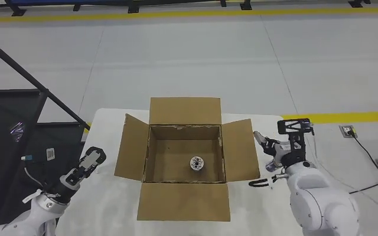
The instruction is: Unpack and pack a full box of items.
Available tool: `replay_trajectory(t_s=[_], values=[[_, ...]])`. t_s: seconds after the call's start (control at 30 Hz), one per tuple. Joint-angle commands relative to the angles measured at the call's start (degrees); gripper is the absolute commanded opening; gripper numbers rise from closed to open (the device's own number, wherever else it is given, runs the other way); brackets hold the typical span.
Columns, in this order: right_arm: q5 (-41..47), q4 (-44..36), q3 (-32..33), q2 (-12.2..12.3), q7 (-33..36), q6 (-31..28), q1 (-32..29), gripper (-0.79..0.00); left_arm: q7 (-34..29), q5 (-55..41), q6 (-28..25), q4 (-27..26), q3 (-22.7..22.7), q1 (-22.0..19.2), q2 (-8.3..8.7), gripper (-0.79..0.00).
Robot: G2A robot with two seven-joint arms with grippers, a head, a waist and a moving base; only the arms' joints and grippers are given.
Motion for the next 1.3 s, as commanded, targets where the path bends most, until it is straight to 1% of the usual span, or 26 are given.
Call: replay_trajectory(t_s=[0.0,0.07,0.13,0.2,0.23,0.27,0.33,0.43,0.5,0.57,0.73,0.77,0.83,0.87,0.9,0.93,1.13,1.27], values=[[-1.8,4.4,-9.1,-0.7,4.9,-3.2,8.0,0.000,0.0,0.0,0.0,0.0,0.0,0.0,0.00,0.000],[1.5,11.5,-17.5,-2.1,8.8,-5.7,15.7,0.000,0.0,0.0,0.0,0.0,0.0,0.0,0.00,0.000],[4.0,20.9,-24.6,-3.9,12.9,-6.3,23.7,0.000,0.0,0.0,0.0,0.0,0.0,0.0,0.00,0.000],[8.5,30.6,-31.0,-6.2,15.7,-6.7,30.4,0.000,0.0,0.0,0.0,0.0,0.0,0.0,0.00,0.000],[9.2,35.5,-34.0,-7.3,16.9,-6.6,33.1,0.000,0.0,0.0,0.0,0.0,0.0,0.0,0.00,0.000],[11.7,40.0,-36.6,-8.5,18.2,-6.8,35.2,0.000,0.0,0.0,0.0,0.0,0.0,0.0,0.00,0.000],[15.0,48.7,-40.5,-10.7,19.9,-6.9,39.2,0.000,0.0,0.0,0.0,0.0,0.0,0.0,0.00,0.000],[20.3,58.5,-43.5,-13.5,20.1,-7.5,43.0,0.000,0.0,0.0,0.0,0.0,0.0,0.0,0.00,0.000],[21.2,63.1,-44.9,-14.9,19.4,-7.0,44.7,0.000,0.0,0.0,0.0,0.0,0.0,0.0,0.00,0.000],[22.9,66.5,-45.5,-16.0,19.0,-7.2,45.7,0.000,0.0,0.0,0.0,0.0,0.0,0.0,0.00,0.000],[25.8,73.2,-47.2,-18.2,20.9,-9.2,47.1,0.000,0.0,0.0,0.0,0.0,0.0,0.0,0.00,0.000],[25.9,74.4,-47.5,-18.6,20.7,-9.1,47.4,-0.015,0.0,0.0,0.0,0.0,0.0,0.0,0.00,0.000],[26.5,76.5,-47.8,-19.3,20.2,-9.4,47.6,-0.446,0.0,0.0,0.0,0.0,0.0,0.0,0.00,0.000],[26.7,77.4,-47.9,-19.6,19.7,-9.5,47.8,-0.526,0.0,0.0,0.0,0.0,0.0,0.0,0.00,0.000],[27.0,78.2,-48.0,-19.9,19.3,-9.7,47.9,-0.643,0.0,0.0,0.0,0.0,0.0,0.0,0.00,0.000],[27.3,78.9,-48.0,-20.1,19.0,-9.9,48.0,-0.785,0.0,0.0,0.0,0.0,0.0,0.0,0.00,0.000],[27.8,81.4,-47.9,-21.2,18.3,-10.9,48.4,-0.785,0.0,0.0,0.0,0.0,0.0,0.0,0.00,0.000],[27.5,80.1,-47.2,-21.2,17.5,-10.9,48.4,-0.785,0.0,0.0,0.0,0.0,0.0,0.0,0.00,0.000]])
